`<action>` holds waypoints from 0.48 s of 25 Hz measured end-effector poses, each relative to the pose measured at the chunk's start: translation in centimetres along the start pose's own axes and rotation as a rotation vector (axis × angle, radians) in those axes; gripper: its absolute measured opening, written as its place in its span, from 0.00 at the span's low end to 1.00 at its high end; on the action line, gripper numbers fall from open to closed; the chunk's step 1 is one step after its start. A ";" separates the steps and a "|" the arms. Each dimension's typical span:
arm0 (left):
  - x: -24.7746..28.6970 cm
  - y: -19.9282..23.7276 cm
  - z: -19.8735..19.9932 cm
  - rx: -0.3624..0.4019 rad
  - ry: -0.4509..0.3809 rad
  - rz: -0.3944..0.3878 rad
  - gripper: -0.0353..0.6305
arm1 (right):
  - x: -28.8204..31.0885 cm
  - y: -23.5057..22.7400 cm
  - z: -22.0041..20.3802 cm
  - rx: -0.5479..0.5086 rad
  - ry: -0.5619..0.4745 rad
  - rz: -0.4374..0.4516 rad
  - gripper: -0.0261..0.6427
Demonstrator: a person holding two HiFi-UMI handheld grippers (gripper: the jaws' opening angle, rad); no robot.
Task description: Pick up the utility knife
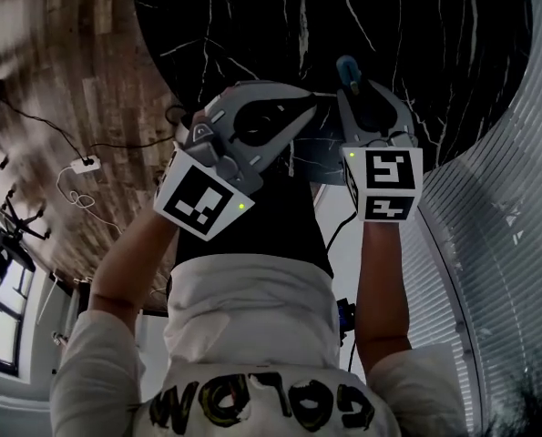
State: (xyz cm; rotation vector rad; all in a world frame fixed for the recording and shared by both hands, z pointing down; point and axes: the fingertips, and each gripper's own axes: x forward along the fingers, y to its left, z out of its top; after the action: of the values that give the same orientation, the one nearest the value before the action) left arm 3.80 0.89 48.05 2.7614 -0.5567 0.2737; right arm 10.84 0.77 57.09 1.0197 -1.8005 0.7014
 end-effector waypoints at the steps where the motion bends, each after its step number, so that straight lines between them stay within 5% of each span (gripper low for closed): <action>1: -0.2 -0.1 0.4 0.004 0.002 0.007 0.06 | -0.6 -0.1 0.4 0.000 -0.013 -0.003 0.23; 12: -2.2 -2.5 9.0 0.073 -0.012 0.035 0.06 | -9.8 -1.0 5.7 -0.004 -0.193 -0.052 0.23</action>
State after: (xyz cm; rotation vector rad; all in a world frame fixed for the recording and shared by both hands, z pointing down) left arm 3.89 0.78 38.44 2.8274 -0.6100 0.2912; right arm 11.46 -0.88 45.90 1.1605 -1.9318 0.5827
